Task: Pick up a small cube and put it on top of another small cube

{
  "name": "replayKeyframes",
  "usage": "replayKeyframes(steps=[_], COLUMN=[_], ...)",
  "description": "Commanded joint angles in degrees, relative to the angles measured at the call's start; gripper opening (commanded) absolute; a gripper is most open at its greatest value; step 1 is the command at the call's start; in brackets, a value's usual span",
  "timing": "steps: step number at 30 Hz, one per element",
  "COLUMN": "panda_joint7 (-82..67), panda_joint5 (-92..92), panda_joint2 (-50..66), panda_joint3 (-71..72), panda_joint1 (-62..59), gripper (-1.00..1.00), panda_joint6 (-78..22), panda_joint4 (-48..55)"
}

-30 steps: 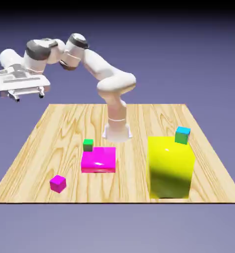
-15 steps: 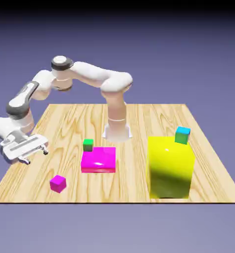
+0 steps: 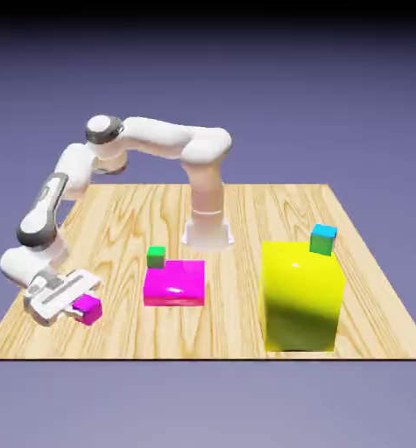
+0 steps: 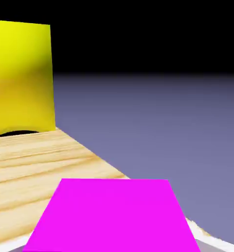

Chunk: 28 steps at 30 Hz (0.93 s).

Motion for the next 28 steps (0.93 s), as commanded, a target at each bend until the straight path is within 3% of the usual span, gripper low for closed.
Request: replayKeyframes(steps=[1, 18, 26, 27, 28], panda_joint7=[0.45, 8.79, -1.63, -1.63, -1.63], panda_joint5=[1.67, 28.56, 40.93, 40.93, 40.93], panda_joint2=[1.07, 19.24, 22.68, 22.68, 22.68], panda_joint3=[1.92, 34.59, 31.85, 31.85, 31.85], panda_joint1=[1.19, 21.45, 32.85, 32.85, 32.85], gripper=[-1.0, -1.0, -1.0, 1.0, 1.0], panda_joint6=[1.56, 27.05, 34.18, 34.18, 34.18], panda_joint4=[-2.08, -37.38, -37.32, -37.32, -37.32])
